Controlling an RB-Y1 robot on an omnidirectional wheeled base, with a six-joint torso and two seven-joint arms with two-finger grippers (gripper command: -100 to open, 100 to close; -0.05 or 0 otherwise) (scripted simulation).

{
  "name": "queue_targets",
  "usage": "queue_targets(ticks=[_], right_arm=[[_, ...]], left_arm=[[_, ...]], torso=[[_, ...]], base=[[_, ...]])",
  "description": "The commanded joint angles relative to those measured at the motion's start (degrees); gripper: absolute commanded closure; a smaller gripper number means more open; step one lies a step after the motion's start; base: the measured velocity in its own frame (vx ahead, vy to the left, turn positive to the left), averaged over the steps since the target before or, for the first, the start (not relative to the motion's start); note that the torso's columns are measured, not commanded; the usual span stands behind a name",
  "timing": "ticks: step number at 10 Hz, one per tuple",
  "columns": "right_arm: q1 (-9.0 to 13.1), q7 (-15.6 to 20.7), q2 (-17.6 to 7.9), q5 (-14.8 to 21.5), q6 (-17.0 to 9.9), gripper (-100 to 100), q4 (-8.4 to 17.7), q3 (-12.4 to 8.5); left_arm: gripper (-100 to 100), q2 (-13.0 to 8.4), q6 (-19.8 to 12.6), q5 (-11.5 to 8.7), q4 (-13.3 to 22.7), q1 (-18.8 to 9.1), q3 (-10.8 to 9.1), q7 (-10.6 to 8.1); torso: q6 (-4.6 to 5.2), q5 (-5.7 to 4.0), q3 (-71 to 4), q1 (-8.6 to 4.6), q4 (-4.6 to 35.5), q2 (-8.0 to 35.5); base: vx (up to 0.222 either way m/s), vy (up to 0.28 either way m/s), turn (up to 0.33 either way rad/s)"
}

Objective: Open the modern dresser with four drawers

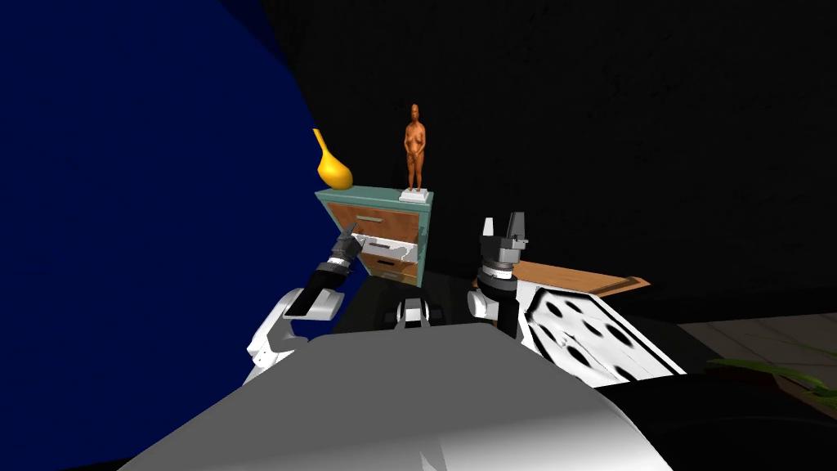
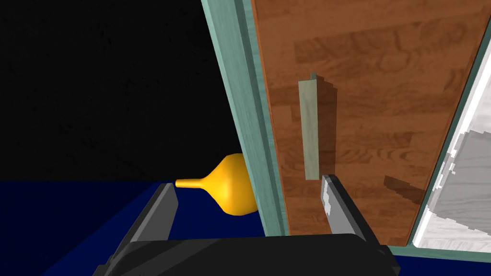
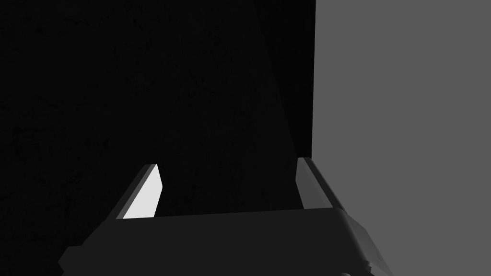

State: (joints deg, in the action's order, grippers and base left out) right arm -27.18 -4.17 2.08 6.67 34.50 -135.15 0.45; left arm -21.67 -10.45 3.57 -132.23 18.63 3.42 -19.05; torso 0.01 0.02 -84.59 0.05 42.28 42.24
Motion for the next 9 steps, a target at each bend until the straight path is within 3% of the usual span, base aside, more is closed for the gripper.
queue_targets(ticks=[1,3,9], right_arm=[[0.0,0.0,0.0,0.0,0.0,0,0.0,0.0],[0.0,0.0,0.0,0.0,0.0,0,0.0,0.0],[0.0,0.0,0.0,0.0,0.0,0,0.0,0.0]], left_arm=[[-100,-1.47,-4.05,0.25,-0.36,-0.89,0.5,-0.71],[-100,-2.42,-5.96,0.4,-0.41,-1.31,0.79,-1.11],[-100,-8.33,-15.85,1.19,-0.91,-3.46,2.3,-3.25]], torso=[[-0.02,-0.02,0.02,-0.06,0.01,0.06],[0.0,-0.02,-0.02,-0.07,-0.01,-0.03],[-0.01,-0.01,0.02,-0.03,0.01,0.03]], base=[[0.059,0.015,-0.106],[0.085,0.016,-0.083],[0.083,0.023,-0.111]])
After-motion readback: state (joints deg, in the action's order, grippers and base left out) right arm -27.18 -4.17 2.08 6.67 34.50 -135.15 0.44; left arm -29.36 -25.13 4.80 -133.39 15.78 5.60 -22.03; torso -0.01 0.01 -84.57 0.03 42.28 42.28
